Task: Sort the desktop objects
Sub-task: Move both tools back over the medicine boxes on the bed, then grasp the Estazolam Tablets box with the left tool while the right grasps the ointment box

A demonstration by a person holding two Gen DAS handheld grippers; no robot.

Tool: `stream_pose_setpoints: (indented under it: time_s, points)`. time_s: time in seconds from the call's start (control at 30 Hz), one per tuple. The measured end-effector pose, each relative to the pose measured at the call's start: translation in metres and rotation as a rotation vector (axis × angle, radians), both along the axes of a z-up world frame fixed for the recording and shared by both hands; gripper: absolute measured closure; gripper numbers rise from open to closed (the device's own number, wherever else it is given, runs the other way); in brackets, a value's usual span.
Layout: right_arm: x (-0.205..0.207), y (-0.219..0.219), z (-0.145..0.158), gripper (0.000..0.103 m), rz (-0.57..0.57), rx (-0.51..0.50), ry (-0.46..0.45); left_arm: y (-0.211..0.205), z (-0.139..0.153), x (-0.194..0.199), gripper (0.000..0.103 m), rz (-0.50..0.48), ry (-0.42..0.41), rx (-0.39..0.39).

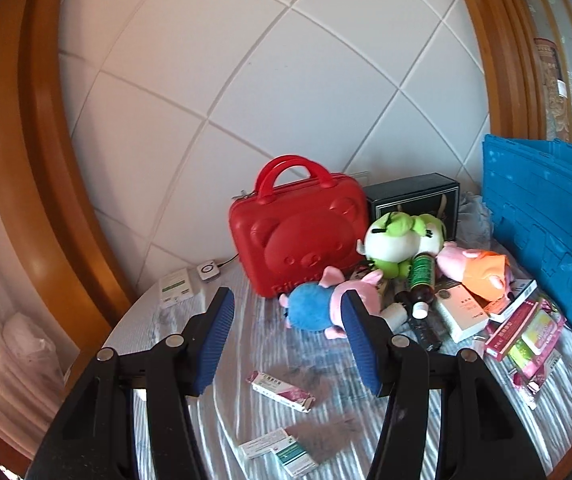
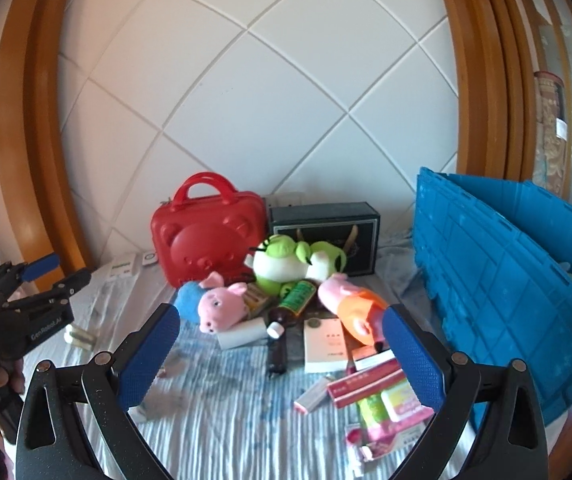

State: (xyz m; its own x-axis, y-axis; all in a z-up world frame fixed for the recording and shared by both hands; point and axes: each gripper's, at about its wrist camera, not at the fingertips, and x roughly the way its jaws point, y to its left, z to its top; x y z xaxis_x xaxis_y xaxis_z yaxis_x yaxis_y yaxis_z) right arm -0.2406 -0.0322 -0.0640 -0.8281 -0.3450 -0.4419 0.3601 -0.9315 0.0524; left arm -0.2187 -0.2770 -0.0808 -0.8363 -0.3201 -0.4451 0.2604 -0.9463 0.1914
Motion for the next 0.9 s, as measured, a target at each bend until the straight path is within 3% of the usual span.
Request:
stream_pose_setpoints:
  time_s: [0.2, 0.37, 0.63, 0.9]
  points:
    - [-0.011, -0.019, -0.018, 0.0, 0.077, 0.02, -0.047, -0.04, -0.026, 0.026, 0.048, 0.14, -0.019, -0.032]
    - [-0.024, -0.035, -0.039, 0.0, 0.143, 0.03, -0.09, -0.057, -0.08, 0.041, 0.048, 0.208, -0.131, -0.002]
    - [-0.044, -0.086, -0.074, 0.0, 0.316, 0.133, -0.118, -0.068, -0.16, 0.053, 0.048, 0.244, -0.245, 0.176]
    - [-0.076, -0.134, -0.105, 0.0, 0.455, 0.211, -0.176, -0.047, -0.209, 0.015, 0.048, 0.206, -0.307, 0.255]
